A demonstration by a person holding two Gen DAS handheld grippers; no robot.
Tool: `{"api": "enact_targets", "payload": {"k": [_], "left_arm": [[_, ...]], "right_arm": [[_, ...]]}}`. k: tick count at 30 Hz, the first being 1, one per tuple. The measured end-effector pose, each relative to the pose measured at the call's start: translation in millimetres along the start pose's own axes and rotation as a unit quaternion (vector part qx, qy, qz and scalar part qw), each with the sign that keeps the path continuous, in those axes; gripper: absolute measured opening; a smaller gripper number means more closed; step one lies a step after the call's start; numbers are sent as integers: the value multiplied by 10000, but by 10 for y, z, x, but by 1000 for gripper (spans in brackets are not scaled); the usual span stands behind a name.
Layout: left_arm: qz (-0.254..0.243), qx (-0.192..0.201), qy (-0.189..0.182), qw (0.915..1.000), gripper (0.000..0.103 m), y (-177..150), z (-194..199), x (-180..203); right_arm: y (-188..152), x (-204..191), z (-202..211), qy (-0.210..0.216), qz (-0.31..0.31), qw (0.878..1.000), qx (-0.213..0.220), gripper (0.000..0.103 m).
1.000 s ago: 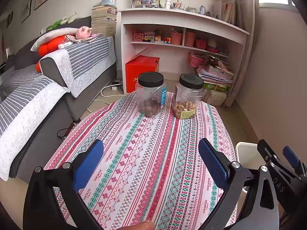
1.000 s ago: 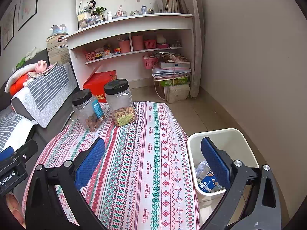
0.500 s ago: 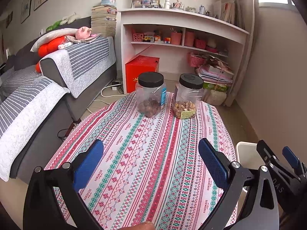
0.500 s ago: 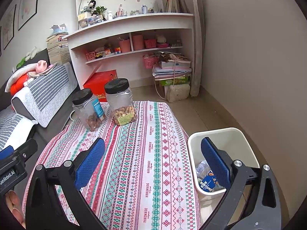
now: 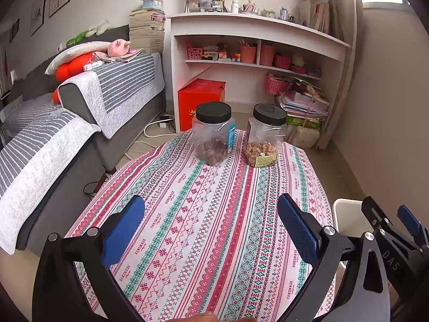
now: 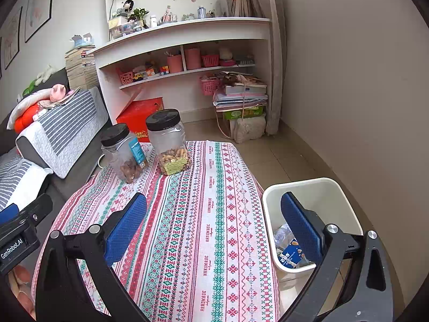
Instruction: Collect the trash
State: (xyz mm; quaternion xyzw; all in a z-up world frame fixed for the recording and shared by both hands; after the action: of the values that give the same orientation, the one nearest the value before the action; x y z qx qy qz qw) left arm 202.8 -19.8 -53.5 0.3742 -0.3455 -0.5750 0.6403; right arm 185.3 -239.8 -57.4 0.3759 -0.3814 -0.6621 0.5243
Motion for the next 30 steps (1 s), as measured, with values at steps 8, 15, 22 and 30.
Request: {"api": "enact_targets", "payload": {"k": [8,15,22,30], "left_arm": [[-4,20,-4,10000,96,-1,5,-13],[10,-8,-22,10000,96,-8,4,-1],[15,-47,-36,10000,96,-27,-14,23],[-30,-103,-42,9999,96,-68,-34,45]], "right_arm": [[-3,-5,-1,0,6,10000,-2,96],[-35,-19,-9,13,20,10000,-26,96],[-58,6,-24,43,23,10000,-63,96],[-64,20,-23,82,9,9999,-116,96]]}}
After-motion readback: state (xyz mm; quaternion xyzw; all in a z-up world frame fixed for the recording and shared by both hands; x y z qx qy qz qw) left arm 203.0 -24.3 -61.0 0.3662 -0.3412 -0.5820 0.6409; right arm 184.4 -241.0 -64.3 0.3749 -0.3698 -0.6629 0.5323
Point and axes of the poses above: each gripper's, at about its wrist camera, not at the fingertips, and z roughly against the way its jaws point, x to its right, y to its top, the point moved 8 cm from there along -z, roughly the way its jaws point, and after that the axes turned 9 degrees about x, right-handed, at the moved point
